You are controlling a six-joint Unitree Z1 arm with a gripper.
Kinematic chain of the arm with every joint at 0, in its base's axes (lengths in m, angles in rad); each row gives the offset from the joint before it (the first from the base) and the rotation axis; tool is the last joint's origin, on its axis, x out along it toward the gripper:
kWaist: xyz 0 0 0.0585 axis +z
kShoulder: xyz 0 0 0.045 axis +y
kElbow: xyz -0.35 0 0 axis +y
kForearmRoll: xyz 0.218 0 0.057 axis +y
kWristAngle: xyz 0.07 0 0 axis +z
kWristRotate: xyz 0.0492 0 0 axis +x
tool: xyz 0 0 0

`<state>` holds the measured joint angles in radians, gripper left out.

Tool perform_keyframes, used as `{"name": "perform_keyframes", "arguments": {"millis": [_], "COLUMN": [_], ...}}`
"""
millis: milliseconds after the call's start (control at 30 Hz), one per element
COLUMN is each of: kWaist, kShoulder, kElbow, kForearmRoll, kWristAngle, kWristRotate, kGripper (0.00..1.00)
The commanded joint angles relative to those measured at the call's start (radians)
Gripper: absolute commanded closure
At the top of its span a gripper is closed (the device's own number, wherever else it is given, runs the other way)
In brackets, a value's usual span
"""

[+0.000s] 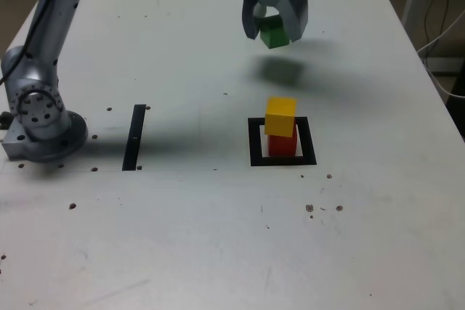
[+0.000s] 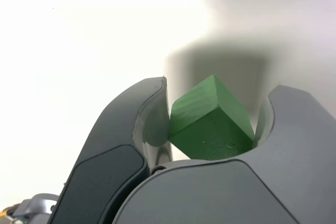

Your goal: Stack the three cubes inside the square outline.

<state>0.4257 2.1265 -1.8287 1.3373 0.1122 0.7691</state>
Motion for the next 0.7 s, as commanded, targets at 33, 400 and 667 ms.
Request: {"name": "perform_keyframes", "arguments": {"millis": [33, 400, 667], "kWaist": [-0.031, -0.194, -0.331], "kShoulder": [-0.081, -0.165, -0.173], "kElbow": [-0.003, -0.036, -0.011], "kForearmRoll": [0.049, 0.135, 0.167], "kWristAngle": [-0.002, -0.014, -0.035], "kWristRotate": [-0.032, -0.138, -0.28], "kGripper": [0.99, 1.0, 1.0]}}
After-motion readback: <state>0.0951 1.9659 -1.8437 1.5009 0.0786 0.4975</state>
